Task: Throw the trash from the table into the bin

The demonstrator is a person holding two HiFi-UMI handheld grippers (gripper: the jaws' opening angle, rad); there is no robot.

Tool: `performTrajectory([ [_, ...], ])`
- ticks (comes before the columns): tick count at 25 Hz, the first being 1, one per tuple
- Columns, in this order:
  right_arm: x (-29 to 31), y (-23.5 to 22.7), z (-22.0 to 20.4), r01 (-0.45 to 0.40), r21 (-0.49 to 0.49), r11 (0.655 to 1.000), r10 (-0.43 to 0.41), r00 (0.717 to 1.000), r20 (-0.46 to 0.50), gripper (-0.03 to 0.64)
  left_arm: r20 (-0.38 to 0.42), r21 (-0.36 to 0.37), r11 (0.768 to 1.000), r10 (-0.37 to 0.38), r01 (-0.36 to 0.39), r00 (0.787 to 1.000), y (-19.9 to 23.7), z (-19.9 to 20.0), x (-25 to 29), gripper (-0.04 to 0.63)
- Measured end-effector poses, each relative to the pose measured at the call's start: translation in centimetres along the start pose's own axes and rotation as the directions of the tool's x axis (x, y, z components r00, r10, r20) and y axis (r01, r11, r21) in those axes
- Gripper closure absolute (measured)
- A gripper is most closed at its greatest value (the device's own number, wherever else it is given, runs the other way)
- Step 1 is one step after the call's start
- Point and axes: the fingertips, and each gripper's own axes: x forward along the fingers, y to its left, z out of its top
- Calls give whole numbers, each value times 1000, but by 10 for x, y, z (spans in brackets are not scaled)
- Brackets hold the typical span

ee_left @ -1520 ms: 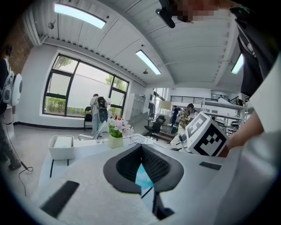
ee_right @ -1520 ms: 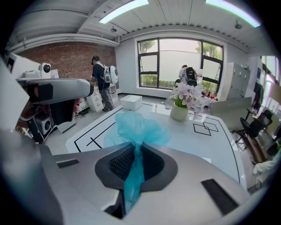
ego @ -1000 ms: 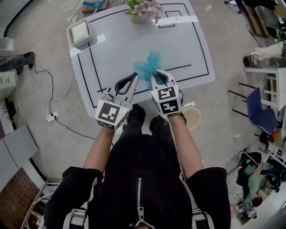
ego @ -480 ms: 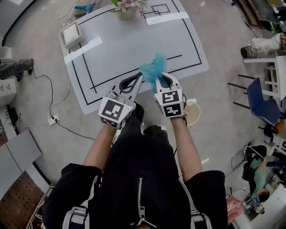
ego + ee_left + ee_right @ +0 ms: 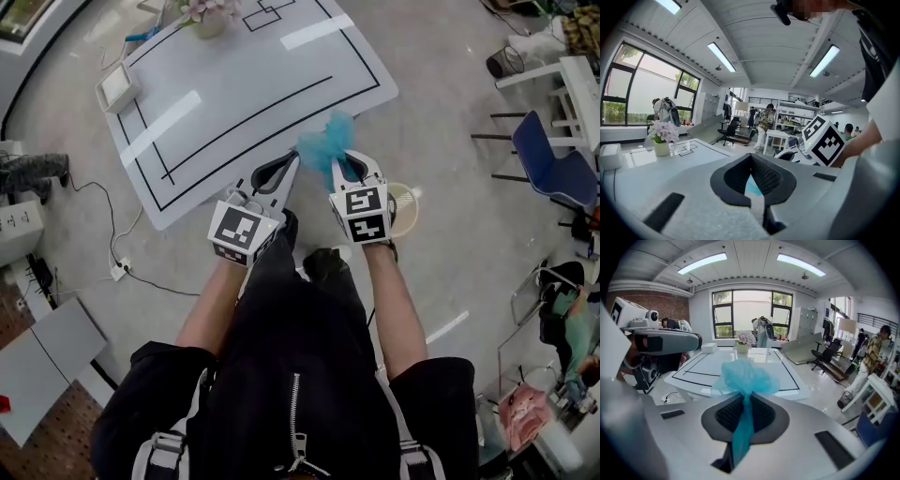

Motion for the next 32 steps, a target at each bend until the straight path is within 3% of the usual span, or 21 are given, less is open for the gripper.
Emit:
performTrajectory([
  [9, -103, -71, -86, 138, 113, 984, -139, 990, 2, 595, -8, 53, 988, -145, 145, 989, -127, -4, 40, 589],
  [19, -204, -135, -176, 244, 217, 945, -247, 969, -18, 595, -40, 102, 955, -275, 277, 961, -254, -6, 84, 589],
  [25, -229, -160, -221, 288, 300, 909, -291, 956, -35, 595, -91, 130, 928, -340, 350, 936, -297, -16, 106, 589],
  [32, -228, -186, -251, 338, 374, 864, -342, 938, -56, 595, -133, 163, 890, -408, 426, 903, -312, -29, 151, 589],
])
